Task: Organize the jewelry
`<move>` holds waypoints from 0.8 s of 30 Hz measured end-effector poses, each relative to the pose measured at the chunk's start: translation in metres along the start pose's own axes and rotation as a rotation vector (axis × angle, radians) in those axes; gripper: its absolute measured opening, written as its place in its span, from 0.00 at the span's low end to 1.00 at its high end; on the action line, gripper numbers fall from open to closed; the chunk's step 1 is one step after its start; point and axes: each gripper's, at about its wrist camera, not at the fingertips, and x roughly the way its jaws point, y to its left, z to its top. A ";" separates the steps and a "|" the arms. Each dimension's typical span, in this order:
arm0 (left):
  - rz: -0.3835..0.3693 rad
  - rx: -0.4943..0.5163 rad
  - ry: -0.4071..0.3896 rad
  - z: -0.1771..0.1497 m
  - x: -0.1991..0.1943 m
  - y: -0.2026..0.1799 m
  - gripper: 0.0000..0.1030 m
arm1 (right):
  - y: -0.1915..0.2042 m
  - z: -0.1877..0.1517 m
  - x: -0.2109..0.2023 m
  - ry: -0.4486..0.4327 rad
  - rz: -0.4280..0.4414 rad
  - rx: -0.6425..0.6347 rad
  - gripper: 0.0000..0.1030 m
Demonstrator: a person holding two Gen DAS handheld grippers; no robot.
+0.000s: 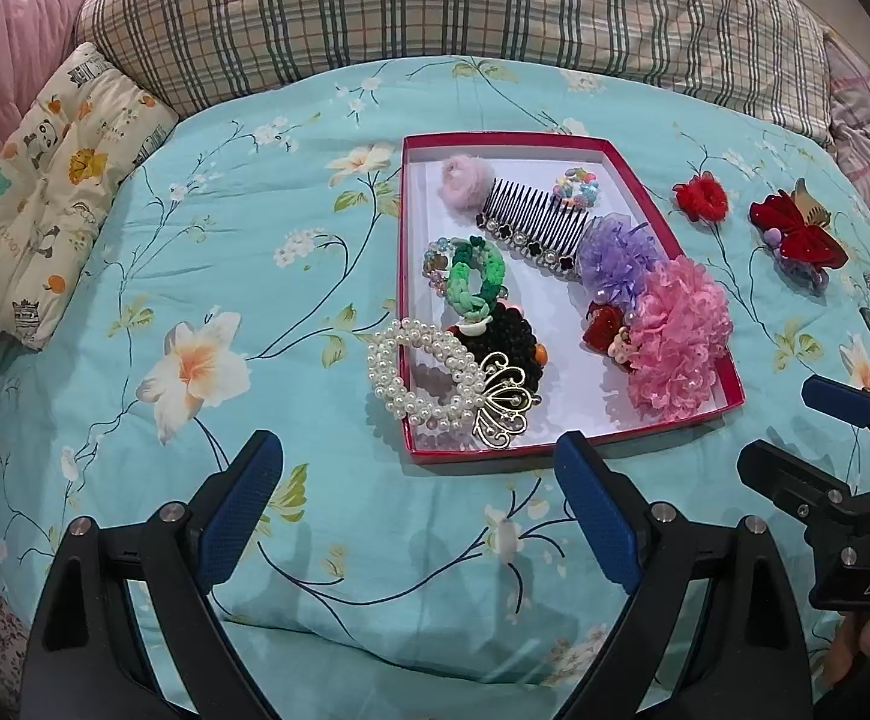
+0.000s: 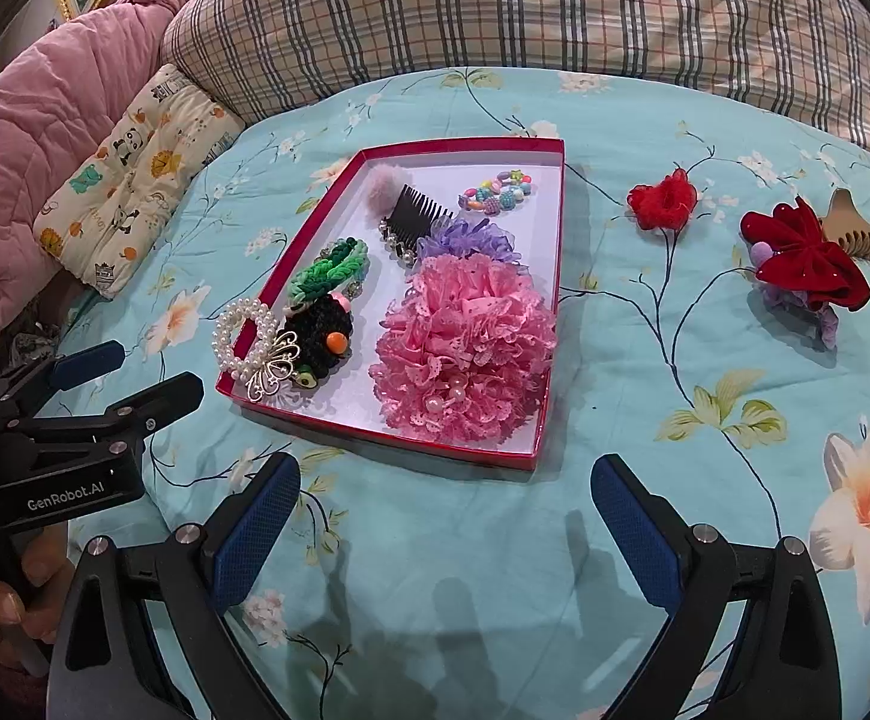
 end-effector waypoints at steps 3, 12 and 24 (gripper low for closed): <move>0.001 0.002 0.000 0.000 0.000 0.000 0.90 | 0.000 0.000 0.000 0.000 0.001 0.000 0.96; -0.002 0.001 -0.001 0.001 0.000 0.000 0.90 | 0.000 0.001 -0.001 -0.003 0.004 -0.005 0.96; -0.005 0.003 -0.003 0.001 -0.002 -0.001 0.90 | 0.001 0.001 -0.002 -0.004 0.004 -0.004 0.96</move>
